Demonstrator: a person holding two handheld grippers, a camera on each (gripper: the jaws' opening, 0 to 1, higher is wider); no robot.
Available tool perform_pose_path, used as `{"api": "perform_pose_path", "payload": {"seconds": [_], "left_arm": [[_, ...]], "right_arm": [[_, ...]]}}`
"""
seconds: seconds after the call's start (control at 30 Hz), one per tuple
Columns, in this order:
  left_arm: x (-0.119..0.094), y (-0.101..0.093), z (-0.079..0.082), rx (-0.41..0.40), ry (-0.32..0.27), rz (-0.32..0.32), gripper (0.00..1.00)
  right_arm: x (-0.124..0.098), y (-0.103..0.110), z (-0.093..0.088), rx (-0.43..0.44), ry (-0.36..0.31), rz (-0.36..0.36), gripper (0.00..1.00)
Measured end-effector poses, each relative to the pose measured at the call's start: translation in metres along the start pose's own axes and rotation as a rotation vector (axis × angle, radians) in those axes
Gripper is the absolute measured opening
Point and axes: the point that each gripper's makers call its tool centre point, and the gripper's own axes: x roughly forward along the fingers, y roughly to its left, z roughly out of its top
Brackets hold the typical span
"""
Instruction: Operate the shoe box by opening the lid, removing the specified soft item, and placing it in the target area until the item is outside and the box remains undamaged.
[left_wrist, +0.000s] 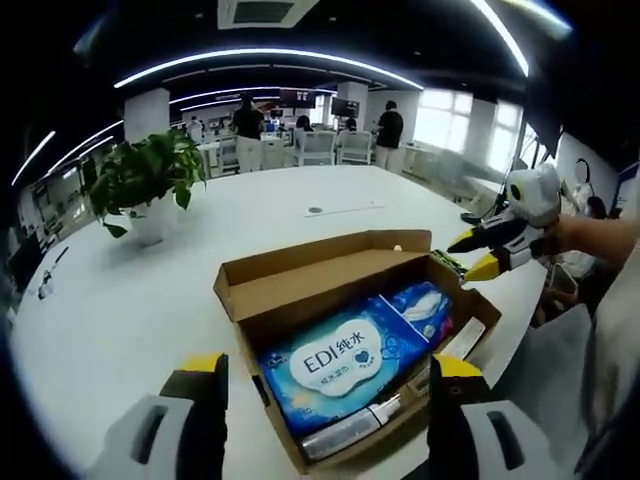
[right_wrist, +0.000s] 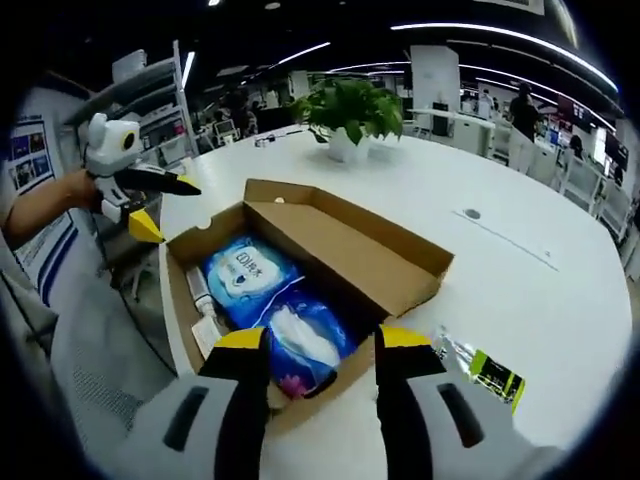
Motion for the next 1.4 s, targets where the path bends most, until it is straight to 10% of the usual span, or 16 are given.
{"api": "perform_pose_path", "payload": {"seconds": [1.4], "left_arm": [[-0.009, -0.001, -0.014, -0.021, -0.035, 0.011, 1.0]], "right_arm": [[0.109, 0.041, -0.014, -0.121, 0.163, 0.174, 0.18]]}}
